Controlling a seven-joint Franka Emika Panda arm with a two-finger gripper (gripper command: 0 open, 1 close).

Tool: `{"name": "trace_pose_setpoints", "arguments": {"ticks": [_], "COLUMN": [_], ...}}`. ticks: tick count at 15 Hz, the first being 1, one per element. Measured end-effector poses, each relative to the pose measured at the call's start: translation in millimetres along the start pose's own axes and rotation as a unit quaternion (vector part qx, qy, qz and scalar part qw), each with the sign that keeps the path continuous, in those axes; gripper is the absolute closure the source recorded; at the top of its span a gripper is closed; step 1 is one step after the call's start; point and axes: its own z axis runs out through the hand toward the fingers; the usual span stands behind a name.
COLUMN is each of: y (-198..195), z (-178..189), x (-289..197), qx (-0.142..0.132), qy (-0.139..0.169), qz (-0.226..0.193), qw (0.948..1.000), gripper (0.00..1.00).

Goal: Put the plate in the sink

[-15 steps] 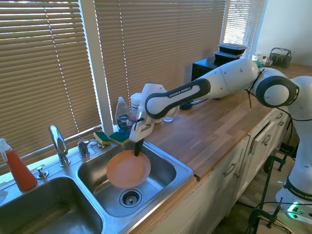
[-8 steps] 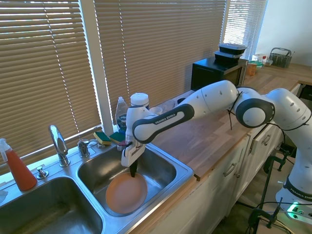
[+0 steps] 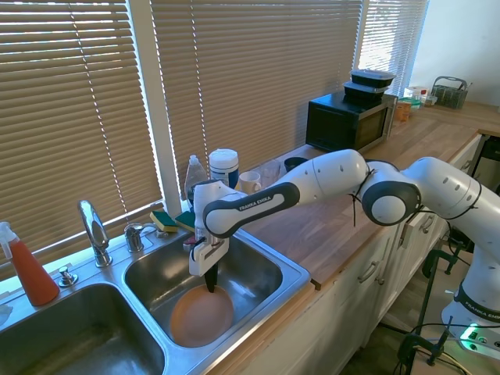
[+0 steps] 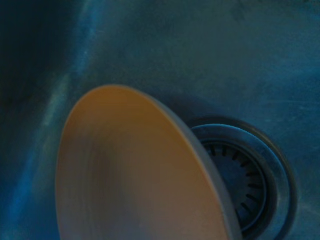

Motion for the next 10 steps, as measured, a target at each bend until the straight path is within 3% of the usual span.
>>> {"name": "trace_pose_setpoints", "arguments": {"ticks": [6,10], "y": [-7.0,-20.6], "z": [-15.1,-58.3], "x": [-0.6,-18.3], "qx": [0.009,0.026], "qy": [0.008,0.024], "qz": [-0.003,-0.016], "qw": [0.9999,0.9992], "gripper": [0.00,0.00]}}
